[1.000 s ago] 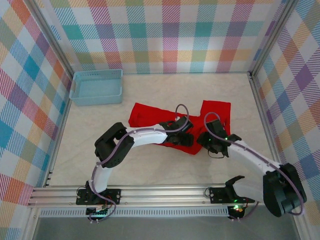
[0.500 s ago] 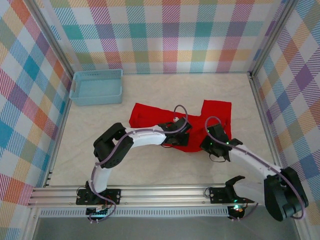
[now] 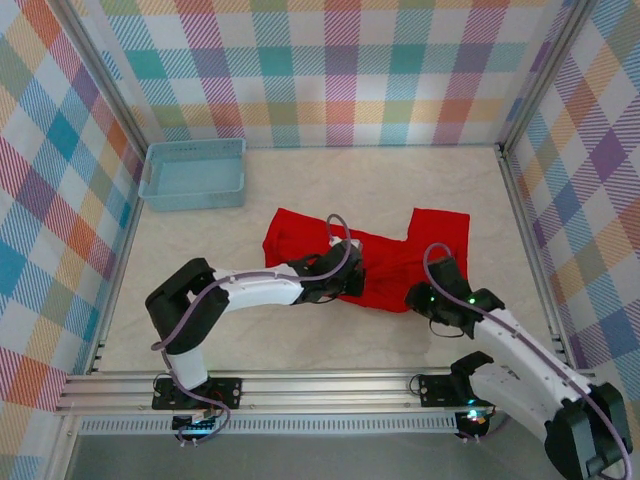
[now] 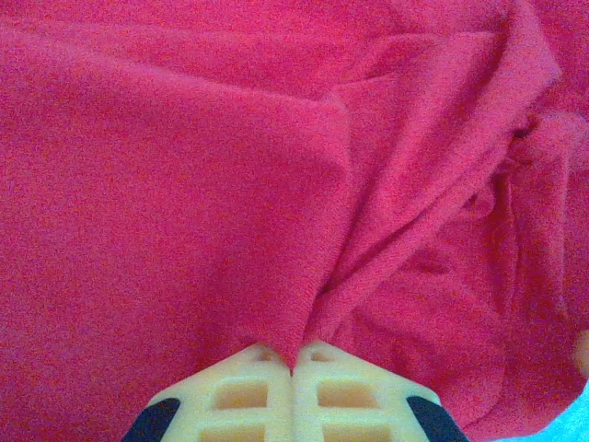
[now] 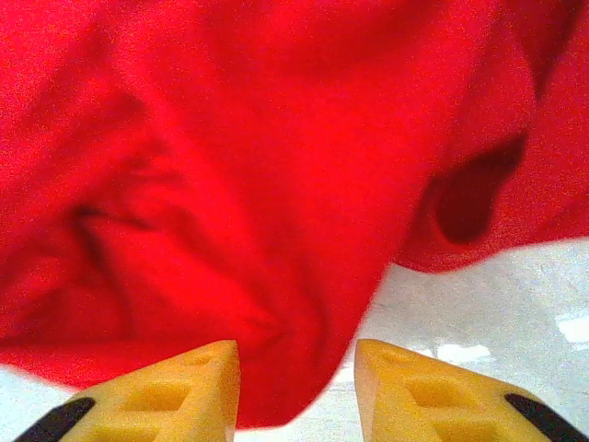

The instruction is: Fold the inside-out t-shirt

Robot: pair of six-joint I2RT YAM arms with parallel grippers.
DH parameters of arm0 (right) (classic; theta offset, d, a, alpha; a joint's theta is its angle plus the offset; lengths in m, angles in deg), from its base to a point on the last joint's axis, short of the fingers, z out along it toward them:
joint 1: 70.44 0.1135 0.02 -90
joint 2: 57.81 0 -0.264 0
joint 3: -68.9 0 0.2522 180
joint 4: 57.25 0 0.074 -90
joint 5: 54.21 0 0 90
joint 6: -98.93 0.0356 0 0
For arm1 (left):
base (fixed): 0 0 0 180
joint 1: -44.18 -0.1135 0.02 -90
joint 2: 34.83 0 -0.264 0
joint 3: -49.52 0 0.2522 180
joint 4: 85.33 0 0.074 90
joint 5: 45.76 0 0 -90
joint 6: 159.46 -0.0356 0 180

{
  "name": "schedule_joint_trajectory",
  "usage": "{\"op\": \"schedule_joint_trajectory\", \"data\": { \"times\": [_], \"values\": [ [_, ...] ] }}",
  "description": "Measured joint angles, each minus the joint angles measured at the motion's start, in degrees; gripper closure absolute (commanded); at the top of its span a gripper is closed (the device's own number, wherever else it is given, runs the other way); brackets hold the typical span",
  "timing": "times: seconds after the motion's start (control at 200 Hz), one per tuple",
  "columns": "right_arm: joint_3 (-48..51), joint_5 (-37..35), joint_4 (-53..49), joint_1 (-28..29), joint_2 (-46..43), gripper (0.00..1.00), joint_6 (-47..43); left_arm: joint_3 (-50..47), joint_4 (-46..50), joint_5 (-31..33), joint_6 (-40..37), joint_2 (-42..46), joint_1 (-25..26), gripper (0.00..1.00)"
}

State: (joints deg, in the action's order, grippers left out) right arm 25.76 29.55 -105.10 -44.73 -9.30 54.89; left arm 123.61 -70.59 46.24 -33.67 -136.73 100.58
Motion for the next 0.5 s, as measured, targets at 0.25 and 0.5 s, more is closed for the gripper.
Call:
{"op": "schedule_joint_trajectory", "data": {
  "times": [0.25,0.5],
  "values": [
    [-9.51,0.11,1.16,5.31,8.41,0.65,-4.76,-2.23,-1.36,0.22,0.70,0.11,0.20,1.00],
    [-9.99,1.16,8.48,6.91,24.98,0.64,-5.88,-2.23,-1.33,0.63,0.68,0.11,0.20,1.00]
  ]
}}
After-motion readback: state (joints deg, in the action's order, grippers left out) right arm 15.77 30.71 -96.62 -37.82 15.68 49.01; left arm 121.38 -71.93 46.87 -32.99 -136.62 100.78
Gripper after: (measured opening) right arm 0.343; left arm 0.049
